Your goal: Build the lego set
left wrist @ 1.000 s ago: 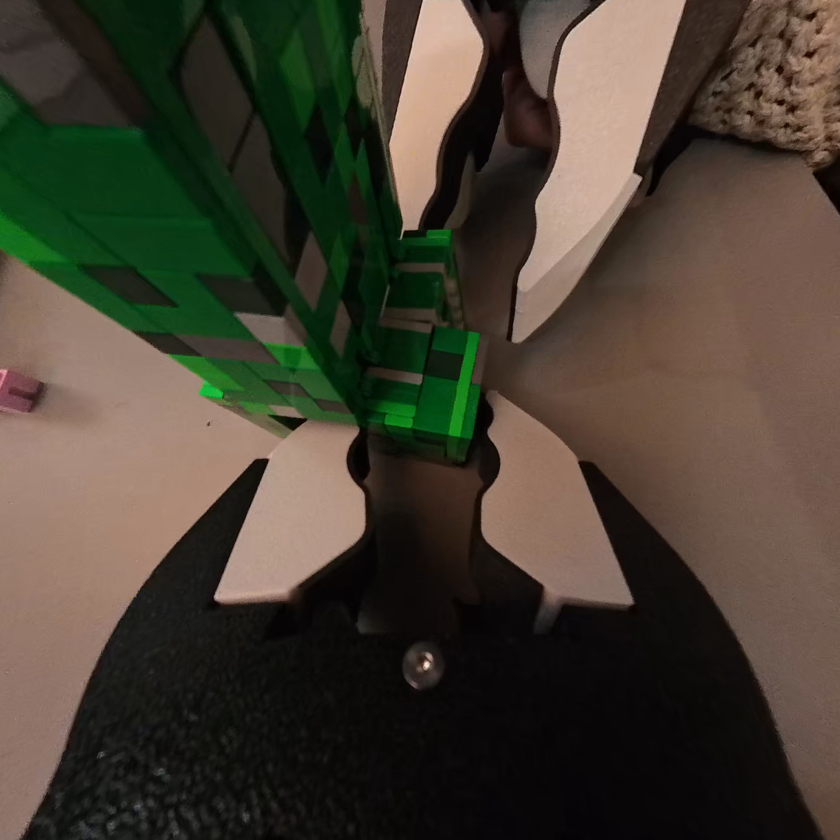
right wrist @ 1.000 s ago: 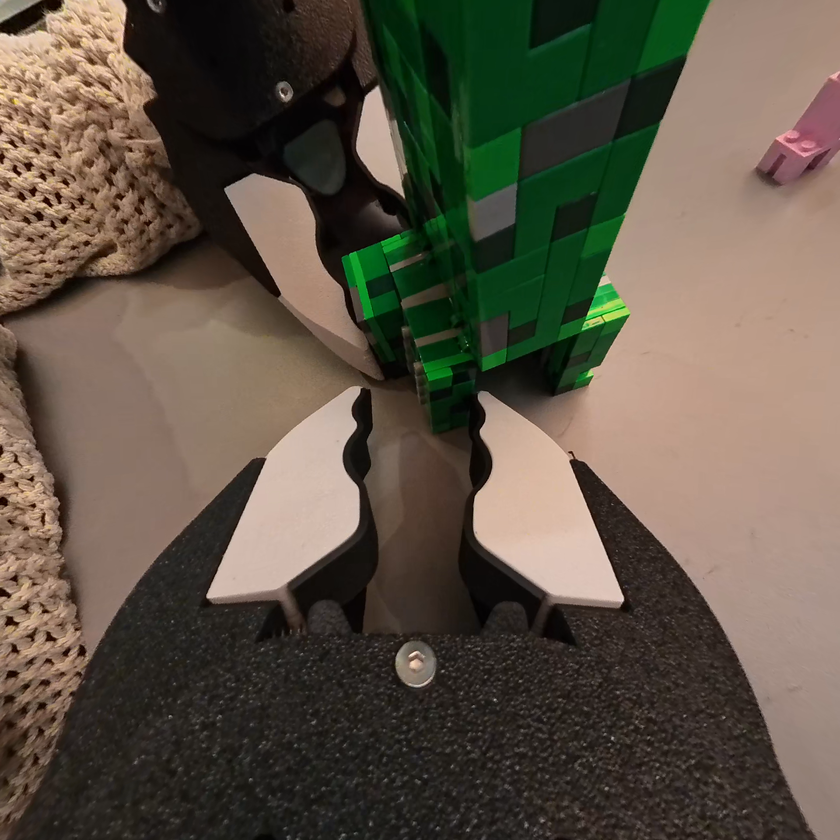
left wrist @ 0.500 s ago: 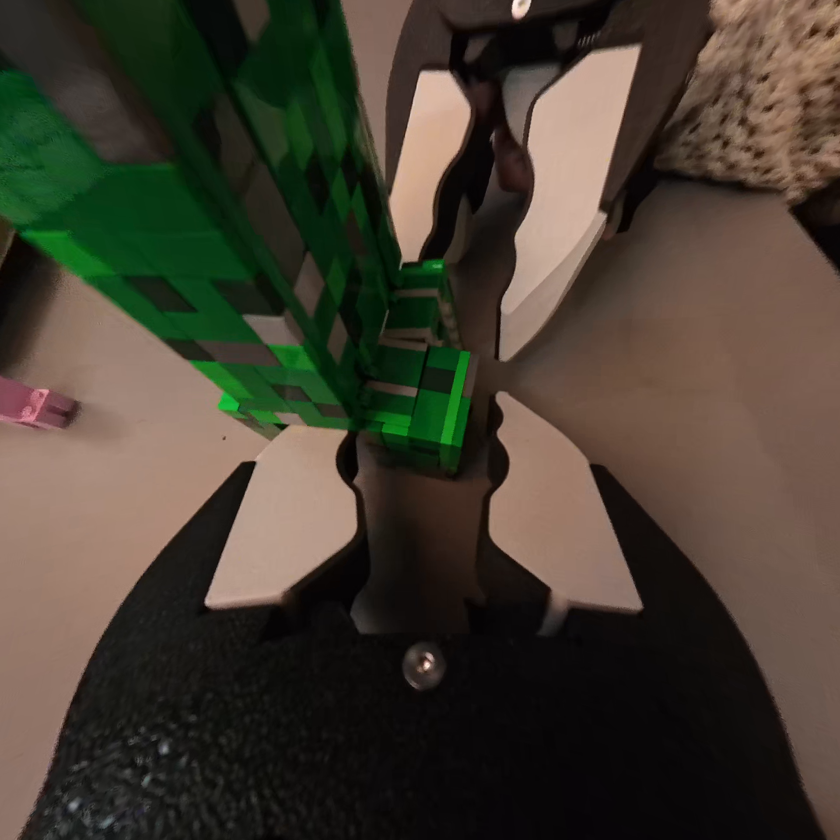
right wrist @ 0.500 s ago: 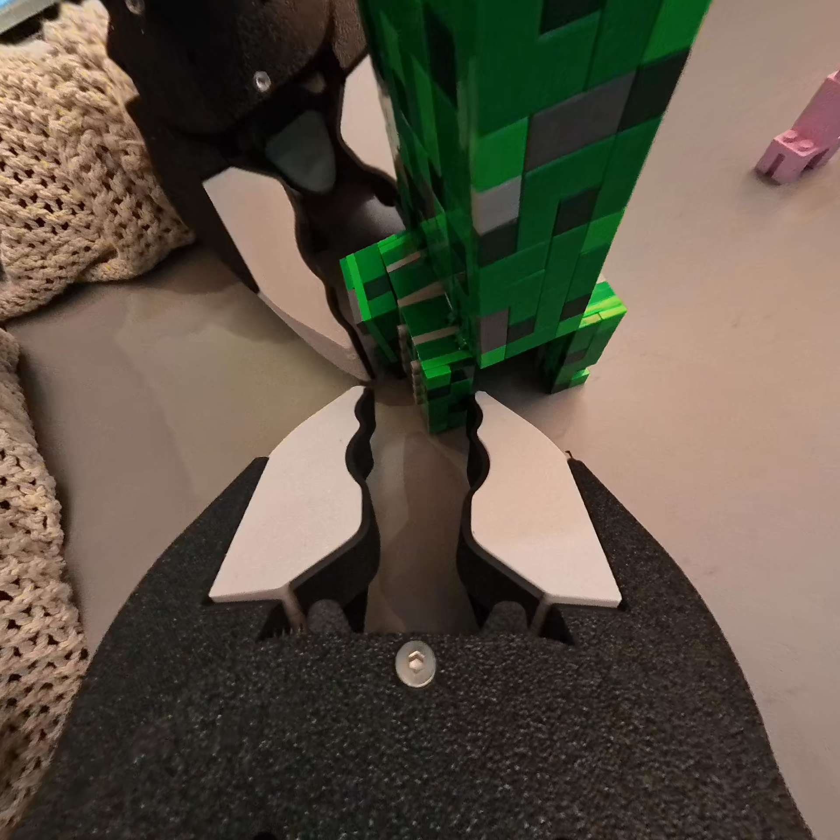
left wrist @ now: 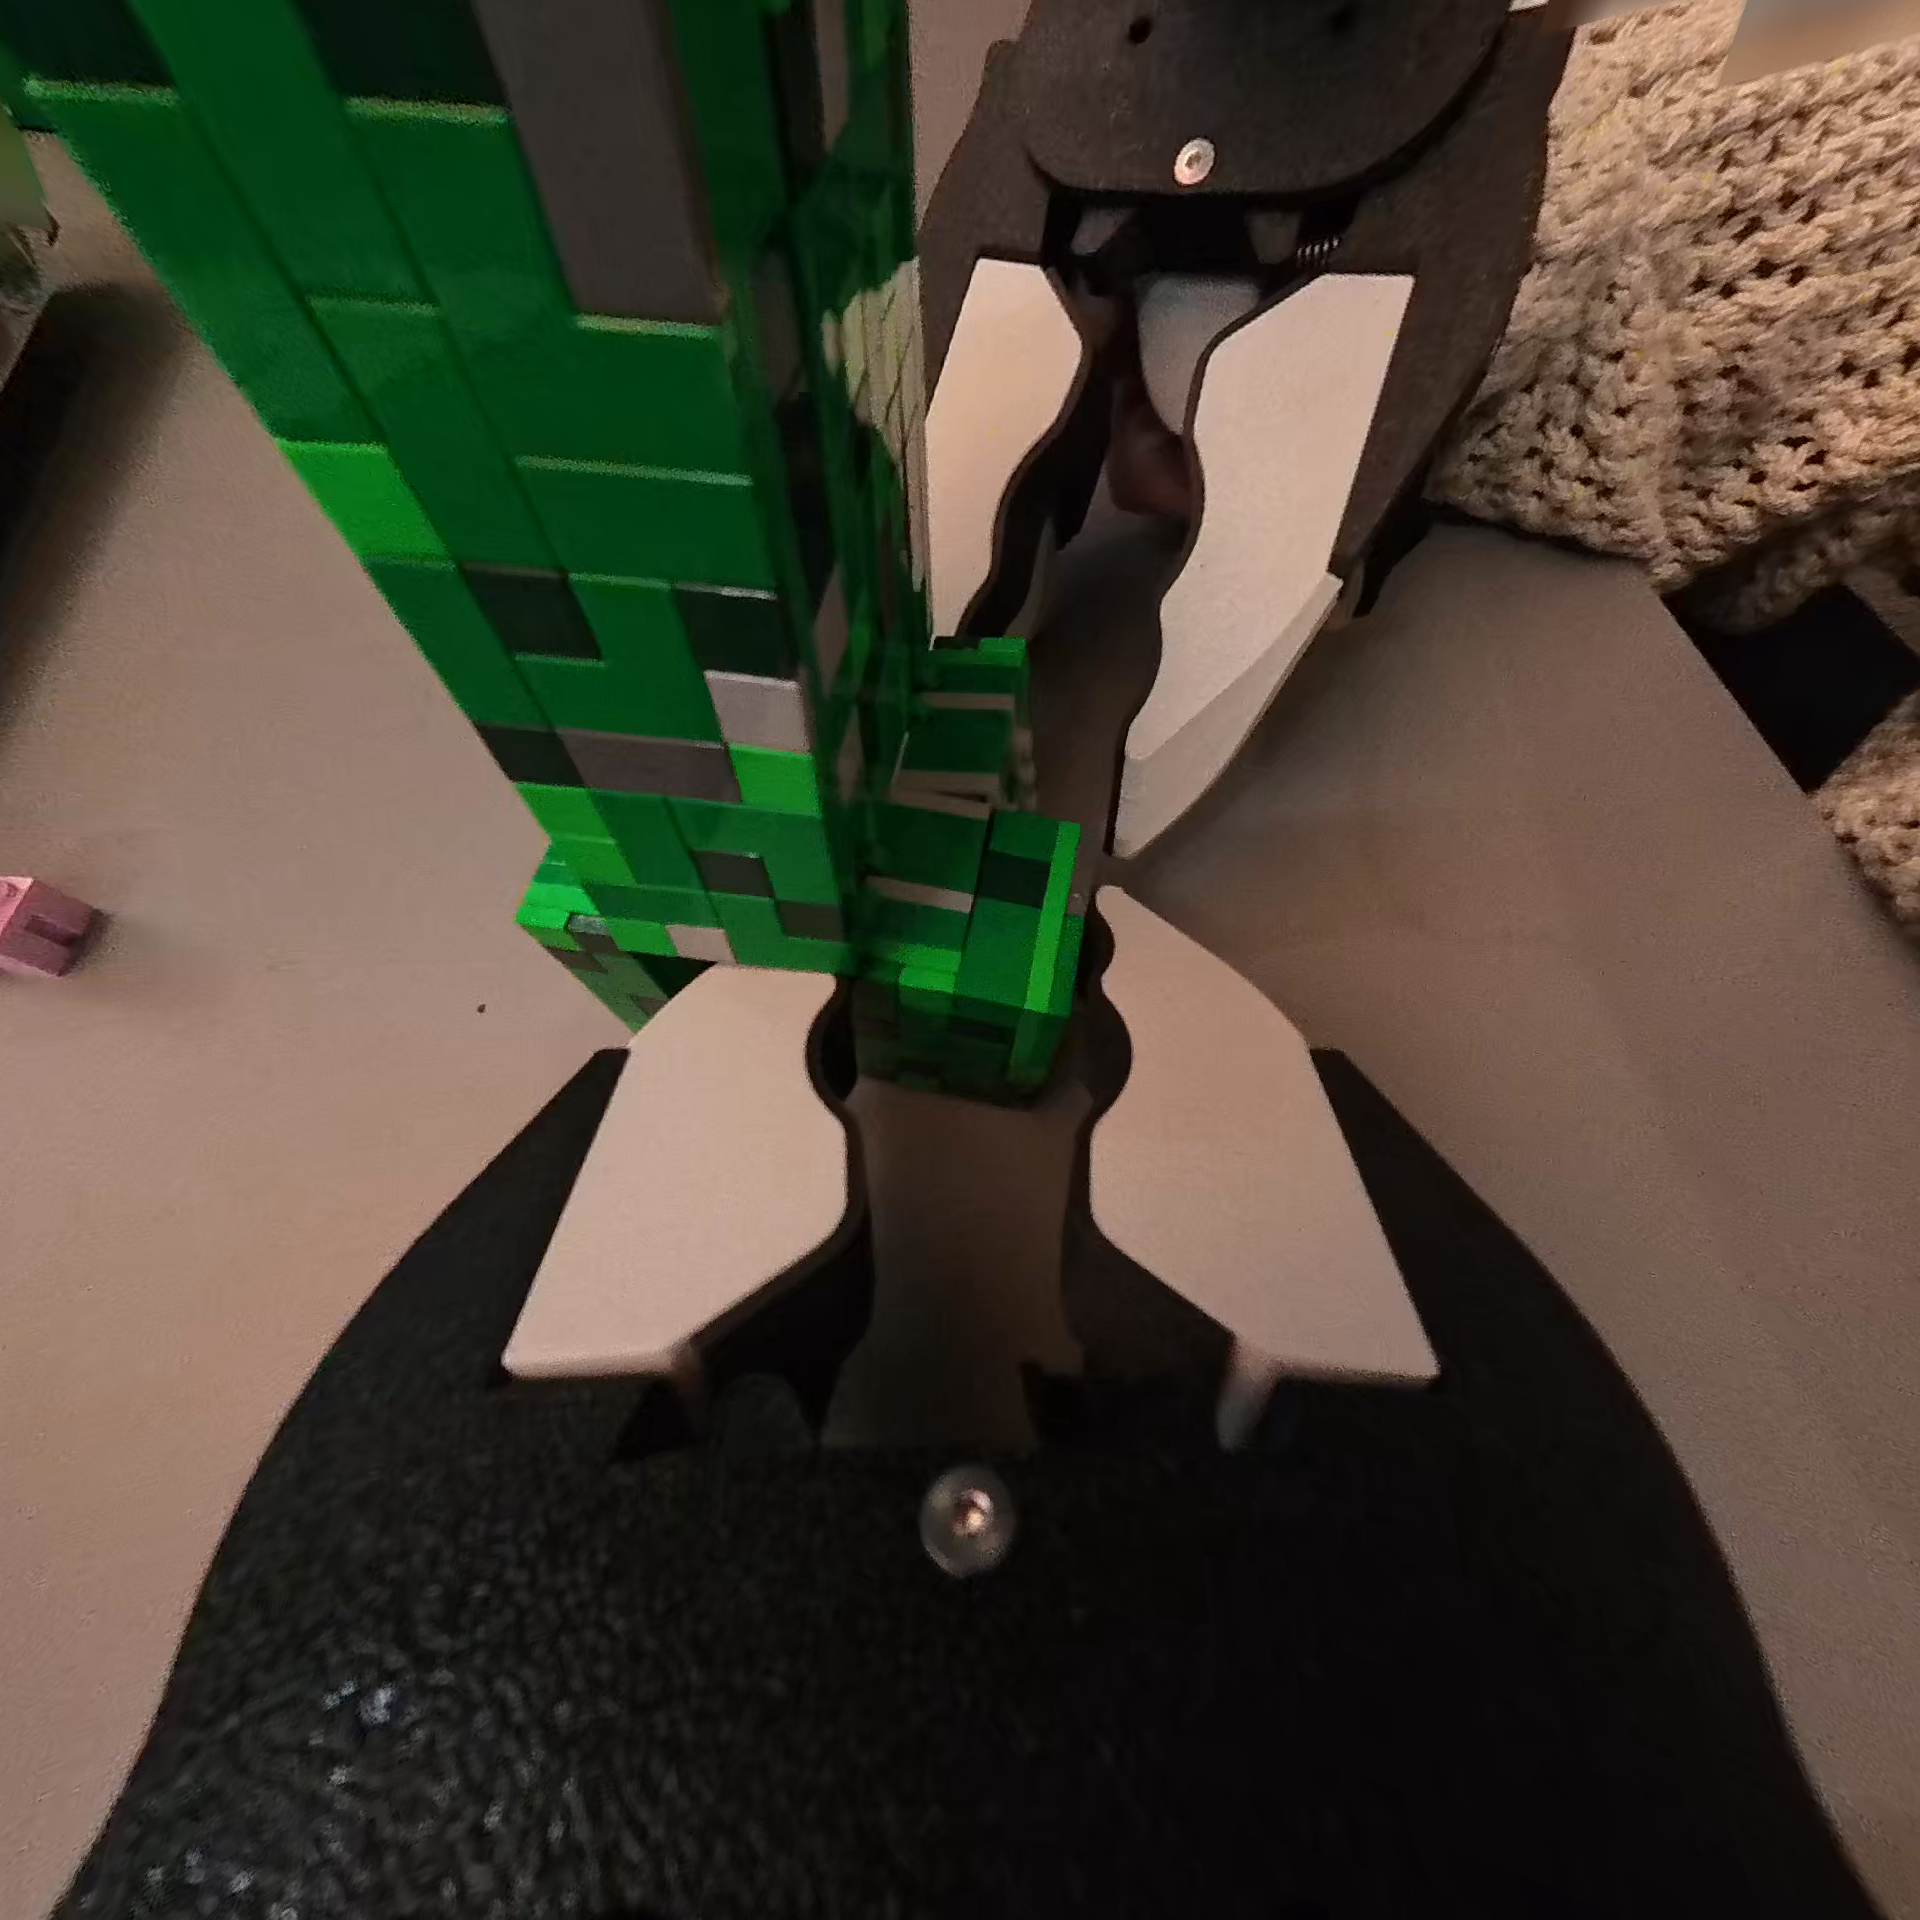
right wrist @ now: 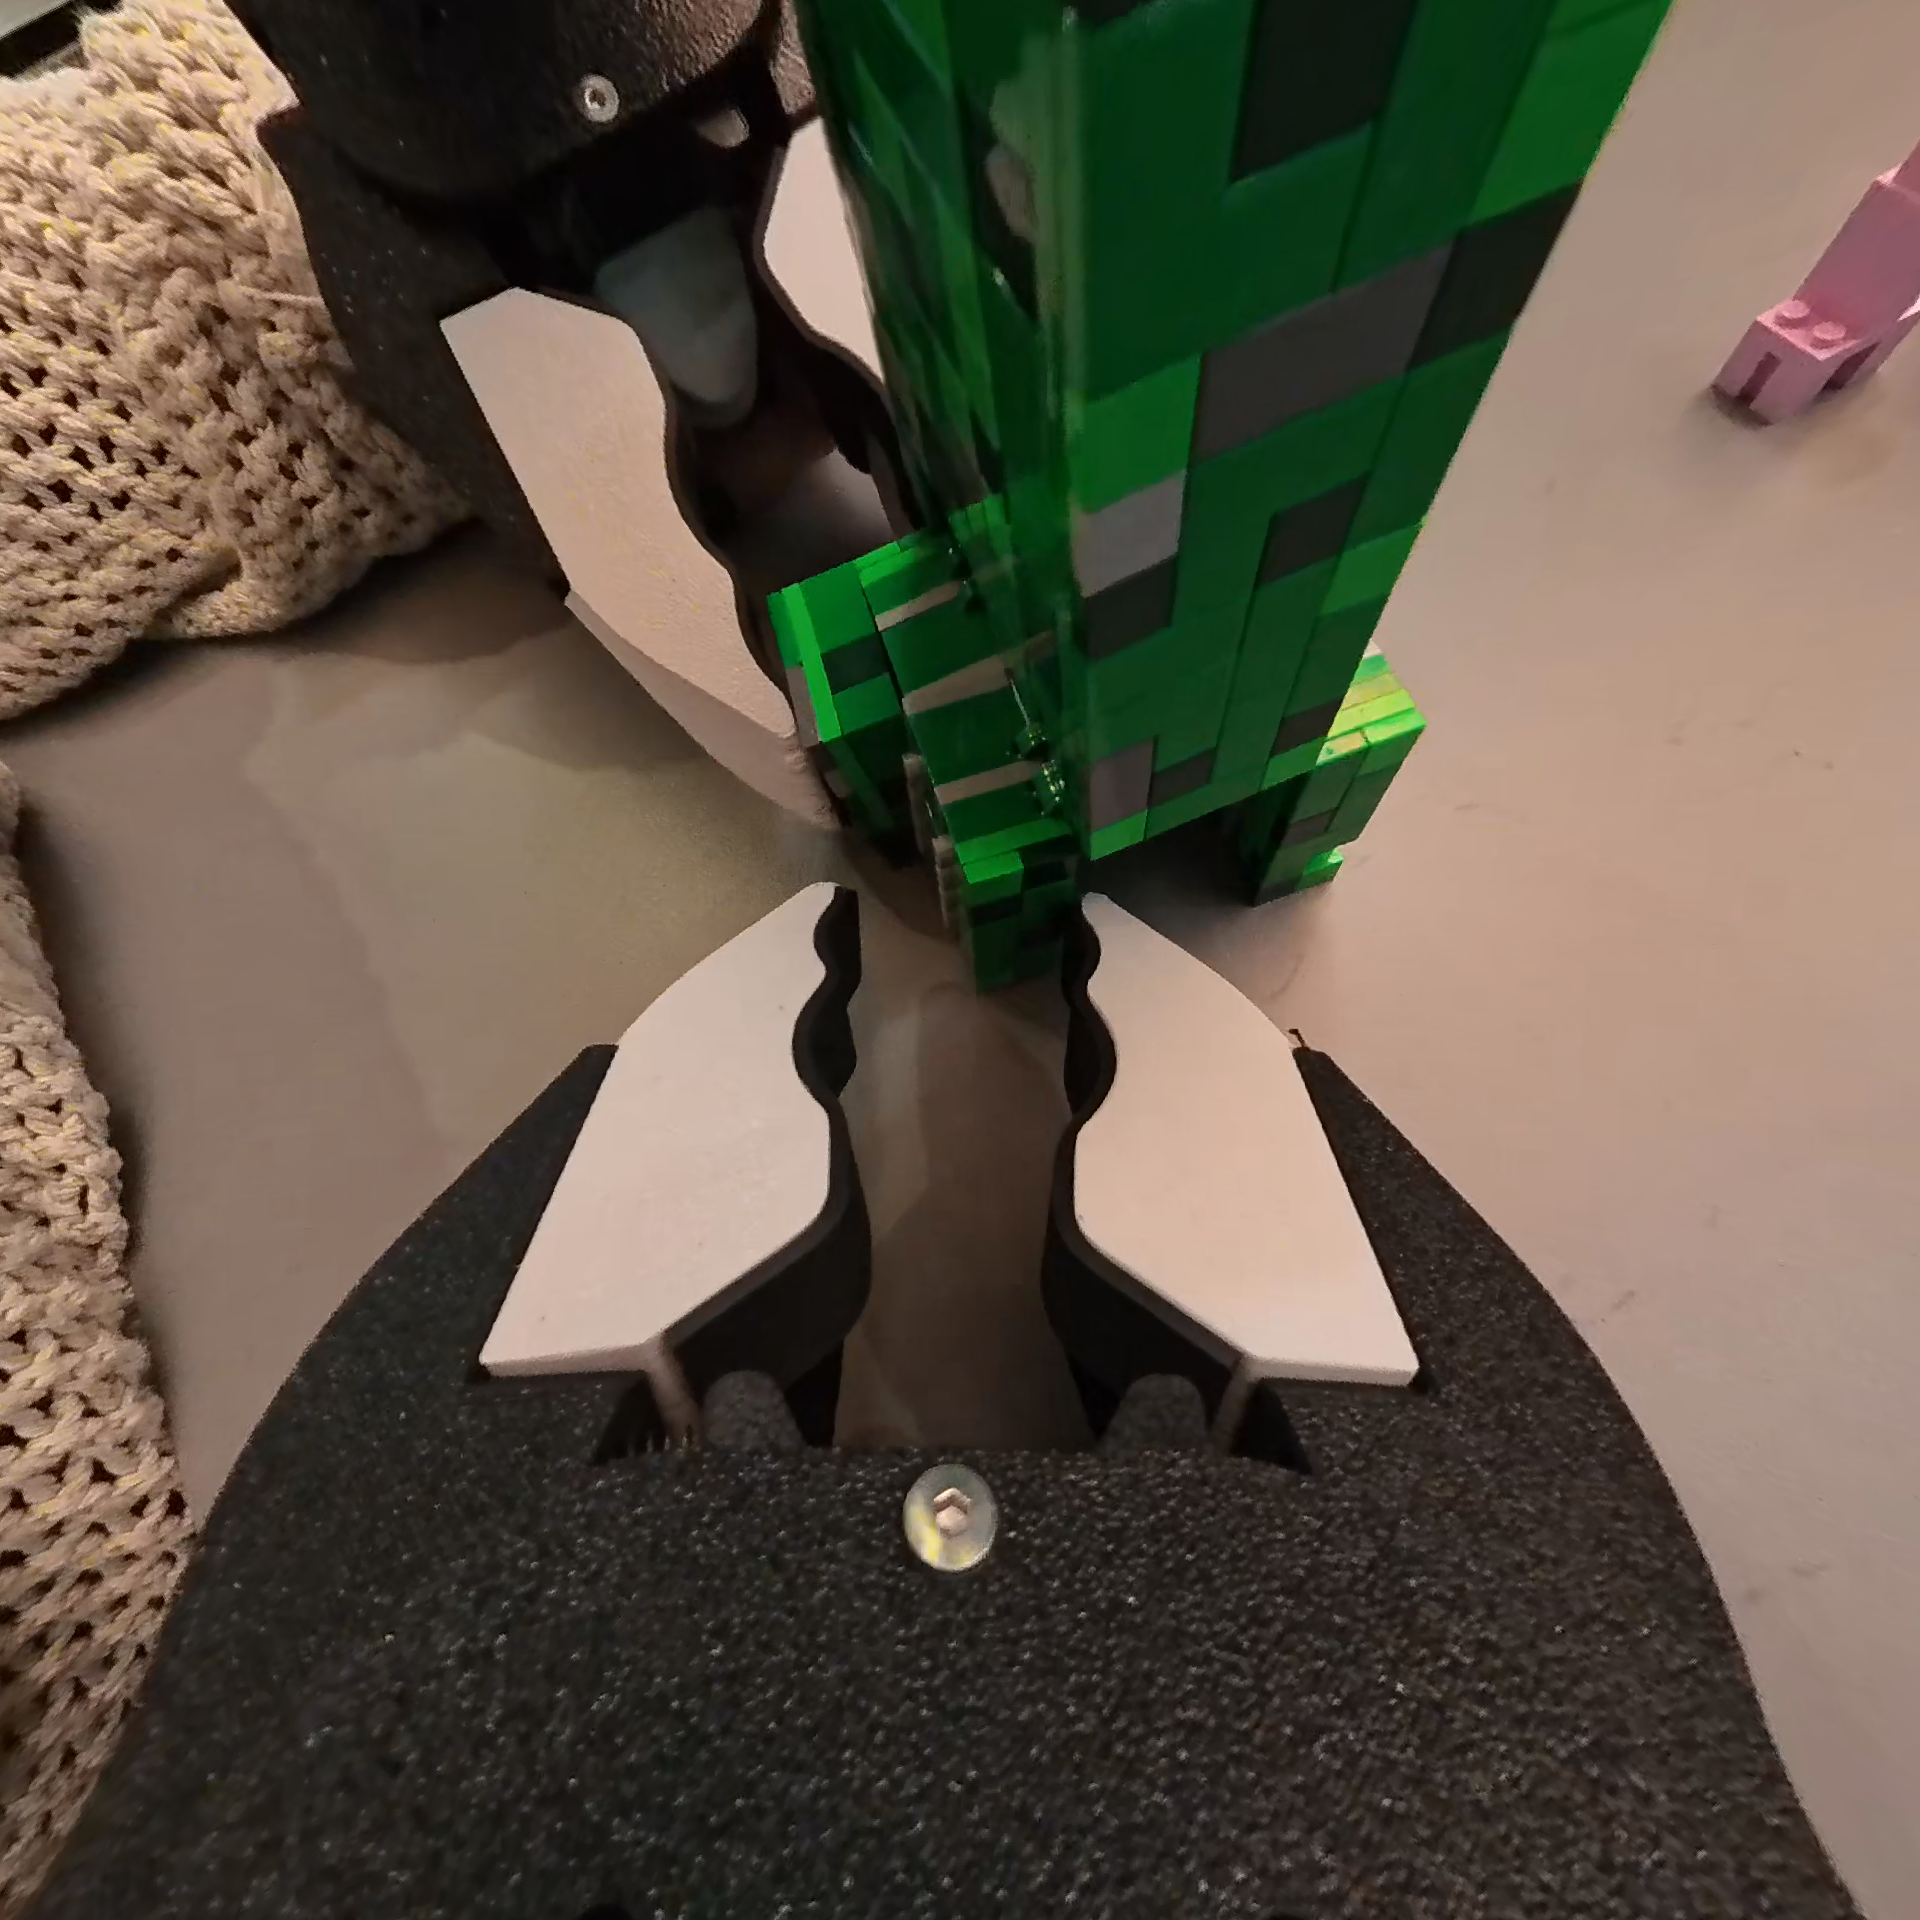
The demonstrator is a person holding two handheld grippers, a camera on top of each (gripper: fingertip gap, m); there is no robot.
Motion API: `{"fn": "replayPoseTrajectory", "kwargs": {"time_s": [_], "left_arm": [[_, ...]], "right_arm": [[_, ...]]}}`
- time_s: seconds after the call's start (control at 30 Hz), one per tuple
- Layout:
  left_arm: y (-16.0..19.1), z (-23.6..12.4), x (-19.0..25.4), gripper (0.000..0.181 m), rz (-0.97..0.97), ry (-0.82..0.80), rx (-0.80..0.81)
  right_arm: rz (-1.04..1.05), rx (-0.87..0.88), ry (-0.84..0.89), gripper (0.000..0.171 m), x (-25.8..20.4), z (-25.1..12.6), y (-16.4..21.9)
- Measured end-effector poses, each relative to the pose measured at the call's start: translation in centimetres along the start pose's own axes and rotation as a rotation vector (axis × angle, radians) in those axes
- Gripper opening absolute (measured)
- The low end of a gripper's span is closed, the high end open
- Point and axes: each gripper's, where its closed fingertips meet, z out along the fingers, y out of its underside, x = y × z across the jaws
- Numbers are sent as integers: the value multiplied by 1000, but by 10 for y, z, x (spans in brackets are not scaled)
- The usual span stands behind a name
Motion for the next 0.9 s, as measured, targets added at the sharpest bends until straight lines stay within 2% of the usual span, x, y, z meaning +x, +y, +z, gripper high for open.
{"fn": "replayPoseTrajectory", "kwargs": {"time_s": [0.3,0.43,0.53,0.67,0.9], "left_arm": [[1,0,3,39,6,12,-6],[1,-1,2,41,-50,16,-4],[5,2,2,56,-29,-10,-34],[2,0,1,44,-31,-20,-15],[3,1,4,41,-52,21,-15]], "right_arm": [[-9,-4,11,37,1,1,1],[-14,-6,13,37,1,1,1],[-19,-8,10,37,1,1,1],[-27,-11,10,36,0,2,2],[-14,-6,5,35,1,1,1]]}}
